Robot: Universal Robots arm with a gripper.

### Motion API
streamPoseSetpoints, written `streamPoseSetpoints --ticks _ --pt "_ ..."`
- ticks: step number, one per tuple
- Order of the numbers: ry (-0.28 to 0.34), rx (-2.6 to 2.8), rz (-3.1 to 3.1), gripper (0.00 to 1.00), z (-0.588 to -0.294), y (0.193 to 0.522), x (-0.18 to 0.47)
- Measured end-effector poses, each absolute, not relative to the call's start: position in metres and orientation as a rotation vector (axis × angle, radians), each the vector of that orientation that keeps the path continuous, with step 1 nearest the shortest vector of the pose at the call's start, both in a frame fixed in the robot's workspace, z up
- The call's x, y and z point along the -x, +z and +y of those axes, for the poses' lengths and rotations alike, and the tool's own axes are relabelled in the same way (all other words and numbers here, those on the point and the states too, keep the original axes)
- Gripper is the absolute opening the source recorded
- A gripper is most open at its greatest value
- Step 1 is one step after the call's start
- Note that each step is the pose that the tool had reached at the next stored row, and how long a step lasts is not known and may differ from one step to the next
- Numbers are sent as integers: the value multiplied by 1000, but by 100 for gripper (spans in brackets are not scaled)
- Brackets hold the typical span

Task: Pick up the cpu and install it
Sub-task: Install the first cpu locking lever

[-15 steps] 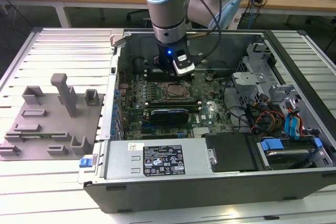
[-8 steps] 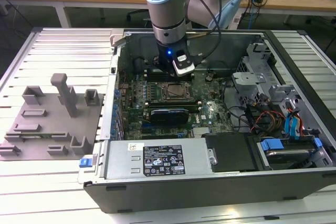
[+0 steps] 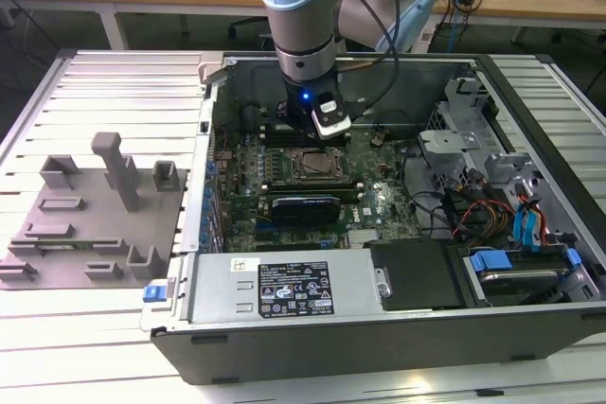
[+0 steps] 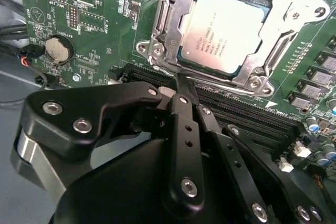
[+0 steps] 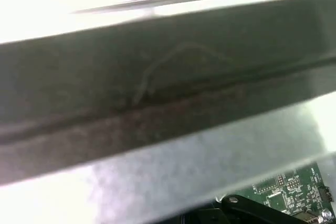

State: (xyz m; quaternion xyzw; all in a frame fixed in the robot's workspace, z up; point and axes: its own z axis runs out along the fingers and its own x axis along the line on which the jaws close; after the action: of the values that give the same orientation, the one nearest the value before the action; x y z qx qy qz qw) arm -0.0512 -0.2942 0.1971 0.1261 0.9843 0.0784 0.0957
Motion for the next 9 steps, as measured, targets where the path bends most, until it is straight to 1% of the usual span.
streamPoseSetpoints --ticks 4,6,7,9 --pt "234 -374 2917 11 -294 199 51" --pt "233 -374 2917 11 -294 210 51" --pt "219 -374 2921 11 -294 213 51" --pt "172 -380 2936 11 -296 214 50"
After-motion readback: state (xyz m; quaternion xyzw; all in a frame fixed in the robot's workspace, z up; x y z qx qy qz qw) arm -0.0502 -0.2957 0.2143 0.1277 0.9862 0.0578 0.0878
